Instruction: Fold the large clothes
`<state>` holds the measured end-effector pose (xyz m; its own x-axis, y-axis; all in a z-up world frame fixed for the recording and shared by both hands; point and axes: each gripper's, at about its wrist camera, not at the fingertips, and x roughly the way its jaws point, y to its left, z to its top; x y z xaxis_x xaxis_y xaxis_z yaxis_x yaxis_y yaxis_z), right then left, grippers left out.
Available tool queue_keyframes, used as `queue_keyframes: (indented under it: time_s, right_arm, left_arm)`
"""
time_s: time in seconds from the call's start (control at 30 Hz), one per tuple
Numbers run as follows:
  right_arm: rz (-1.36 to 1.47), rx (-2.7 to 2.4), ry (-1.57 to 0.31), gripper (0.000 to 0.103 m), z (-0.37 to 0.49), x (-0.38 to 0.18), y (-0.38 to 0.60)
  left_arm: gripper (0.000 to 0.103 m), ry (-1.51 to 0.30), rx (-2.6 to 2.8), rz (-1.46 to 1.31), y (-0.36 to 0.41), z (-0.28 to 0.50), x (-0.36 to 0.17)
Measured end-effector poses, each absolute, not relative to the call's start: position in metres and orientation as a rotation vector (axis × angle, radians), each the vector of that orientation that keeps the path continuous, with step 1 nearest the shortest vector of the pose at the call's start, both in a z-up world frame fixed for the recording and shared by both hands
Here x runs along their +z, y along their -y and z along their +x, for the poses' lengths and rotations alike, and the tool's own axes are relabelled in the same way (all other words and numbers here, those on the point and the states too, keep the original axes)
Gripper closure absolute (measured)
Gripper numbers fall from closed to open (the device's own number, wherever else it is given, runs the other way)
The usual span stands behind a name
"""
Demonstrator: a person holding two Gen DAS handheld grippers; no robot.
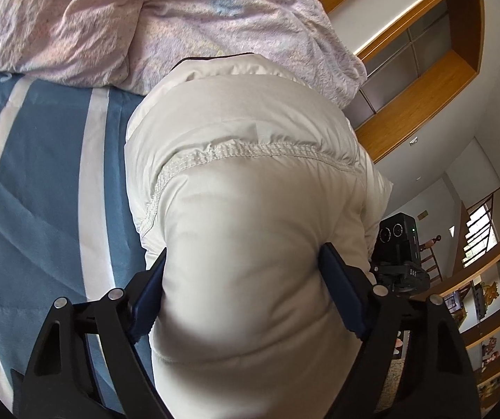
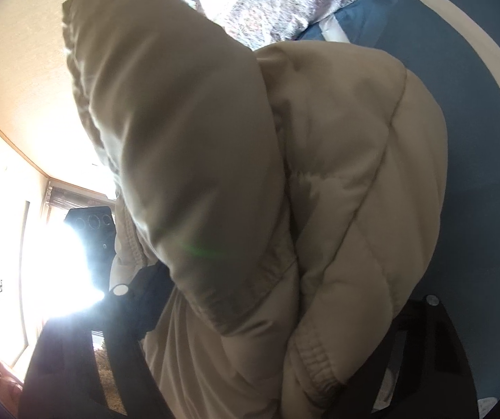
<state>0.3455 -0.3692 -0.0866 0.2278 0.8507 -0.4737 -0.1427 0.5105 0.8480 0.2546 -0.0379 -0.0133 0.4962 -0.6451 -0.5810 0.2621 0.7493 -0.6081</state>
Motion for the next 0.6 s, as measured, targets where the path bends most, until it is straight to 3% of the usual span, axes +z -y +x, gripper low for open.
queue_keyframes:
  time_s: [0.6]
  right_arm:
    - [0.655, 0.857, -1.144, 0.027, 0.402, -0.057, 0.288]
  left_arm:
    - [0.021, -0.755, -0.444, -0.493, -0.045, 0.264, 0.007]
